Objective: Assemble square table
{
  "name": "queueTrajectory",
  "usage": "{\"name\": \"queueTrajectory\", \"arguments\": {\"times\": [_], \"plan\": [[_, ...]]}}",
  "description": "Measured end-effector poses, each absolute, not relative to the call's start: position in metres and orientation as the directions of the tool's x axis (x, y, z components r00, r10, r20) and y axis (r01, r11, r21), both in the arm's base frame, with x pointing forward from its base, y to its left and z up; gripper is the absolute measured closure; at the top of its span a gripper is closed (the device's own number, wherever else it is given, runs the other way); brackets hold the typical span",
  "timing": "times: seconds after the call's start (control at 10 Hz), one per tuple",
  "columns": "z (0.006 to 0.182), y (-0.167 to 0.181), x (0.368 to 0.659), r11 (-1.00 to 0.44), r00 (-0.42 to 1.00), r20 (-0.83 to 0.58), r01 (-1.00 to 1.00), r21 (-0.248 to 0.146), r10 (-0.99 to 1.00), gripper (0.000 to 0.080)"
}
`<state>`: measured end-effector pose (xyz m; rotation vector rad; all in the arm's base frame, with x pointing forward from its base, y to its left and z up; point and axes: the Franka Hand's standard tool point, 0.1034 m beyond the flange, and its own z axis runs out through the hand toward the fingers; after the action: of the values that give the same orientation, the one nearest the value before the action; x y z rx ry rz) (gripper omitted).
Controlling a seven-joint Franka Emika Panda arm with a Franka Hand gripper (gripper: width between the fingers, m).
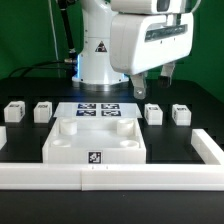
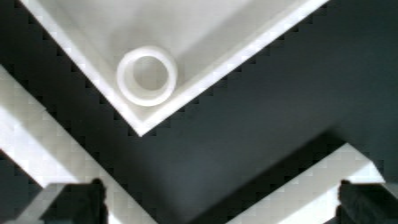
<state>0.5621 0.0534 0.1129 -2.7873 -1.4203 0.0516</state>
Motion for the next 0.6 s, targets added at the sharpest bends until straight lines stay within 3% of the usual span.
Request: {"name": "queueTrajectory", "arguments": {"times": [0.2,0.6], "plan": [[0.106,0.032,0.539,-0.486,0.485,-0.031,0.872,-0.055,0.874,0.015],[0.056,-0.019,0.481,-0.045,0.047,0.012,0.995,-0.093,0.999,0.015]]}}
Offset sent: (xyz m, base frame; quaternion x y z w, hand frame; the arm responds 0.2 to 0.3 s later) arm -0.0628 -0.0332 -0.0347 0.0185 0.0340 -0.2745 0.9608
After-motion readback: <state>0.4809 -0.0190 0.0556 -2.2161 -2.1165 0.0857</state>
